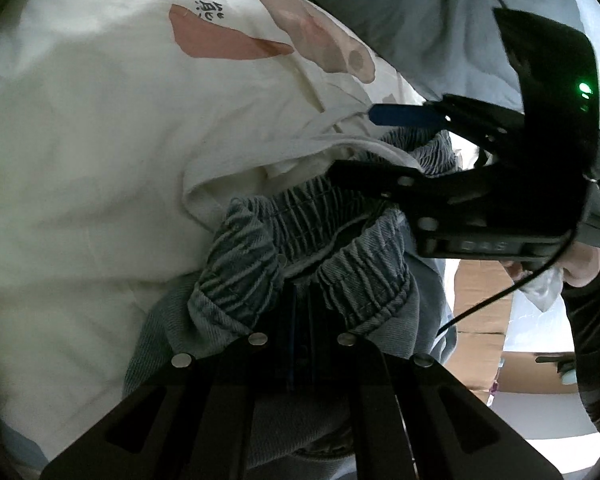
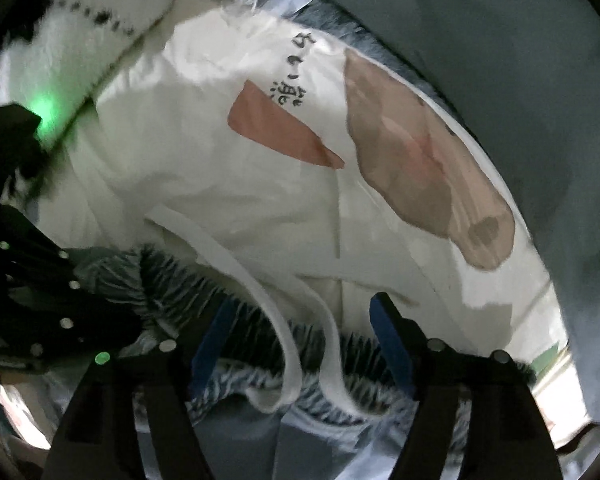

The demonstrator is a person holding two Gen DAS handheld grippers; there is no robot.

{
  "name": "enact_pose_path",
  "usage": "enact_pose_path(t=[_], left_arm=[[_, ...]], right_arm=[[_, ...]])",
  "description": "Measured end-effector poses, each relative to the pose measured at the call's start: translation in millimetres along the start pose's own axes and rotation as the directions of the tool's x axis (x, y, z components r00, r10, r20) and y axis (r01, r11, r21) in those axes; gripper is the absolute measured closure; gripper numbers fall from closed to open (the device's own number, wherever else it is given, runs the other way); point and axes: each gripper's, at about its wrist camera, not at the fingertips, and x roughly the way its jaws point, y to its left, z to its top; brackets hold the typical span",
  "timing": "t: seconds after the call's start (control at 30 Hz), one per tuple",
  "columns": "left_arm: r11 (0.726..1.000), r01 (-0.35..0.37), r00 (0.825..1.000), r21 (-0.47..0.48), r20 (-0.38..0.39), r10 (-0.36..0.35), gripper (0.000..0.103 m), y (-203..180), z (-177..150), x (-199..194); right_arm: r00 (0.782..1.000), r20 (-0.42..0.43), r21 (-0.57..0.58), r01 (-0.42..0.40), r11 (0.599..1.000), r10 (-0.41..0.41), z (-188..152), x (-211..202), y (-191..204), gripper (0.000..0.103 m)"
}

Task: Fold clothes
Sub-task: 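Grasp the elastic waistband with the right gripper while the left gripper holds it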

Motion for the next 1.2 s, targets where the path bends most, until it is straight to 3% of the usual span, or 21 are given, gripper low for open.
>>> enact_pose_path(t=[0.2,0.63,0.7,0.73,0.77,0.8,0.93,1.2], left_arm=[[1.0,0.0,1.0,-0.007,-0.008,0.0,0.099,4,0,1],[1.0,-0.002,1.0,-0.013,-0.014,0.002,0.099,9,2,3],[1.0,0.003,1.0,-0.014,-0.011,-0.003,0.099,9,3,2],[1.0,0.005,1.0,-0.014,-0.01,-0.005,0.099,10,3,2],[1.0,0.005,1.0,-0.014,-0.009,-0.005,0.099,10,3,2],[1.0,0.006,1.0,-0.015,-0.008,-0.006,0.099,10,3,2],[1.0,0.006,1.0,-0.014,-0.005,-0.006,0.099,10,4,2],[1.0,0.011,1.0,-0.018,0.011,-0.01,0.099,9,4,7]], right_arm=[[0.999,-0.022,-0.064,0.037,0.997,-0.039,9,18,5,0.032],[0.997,-0.071,-0.153,0.012,0.988,-0.023,15,44,13,0.032],[0.998,-0.066,-0.148,0.002,0.989,-0.012,15,44,12,0.039],[0.998,-0.059,-0.136,-0.002,0.991,-0.006,14,42,11,0.054],[0.999,-0.05,-0.114,-0.011,0.993,0.006,13,38,8,0.084],[0.999,-0.043,-0.092,-0.024,0.995,0.02,12,34,4,0.095],[0.999,-0.006,-0.041,-0.049,0.998,0.049,6,17,-5,0.101],[0.991,0.126,0.083,-0.052,0.995,0.042,-18,-47,-31,0.101]])
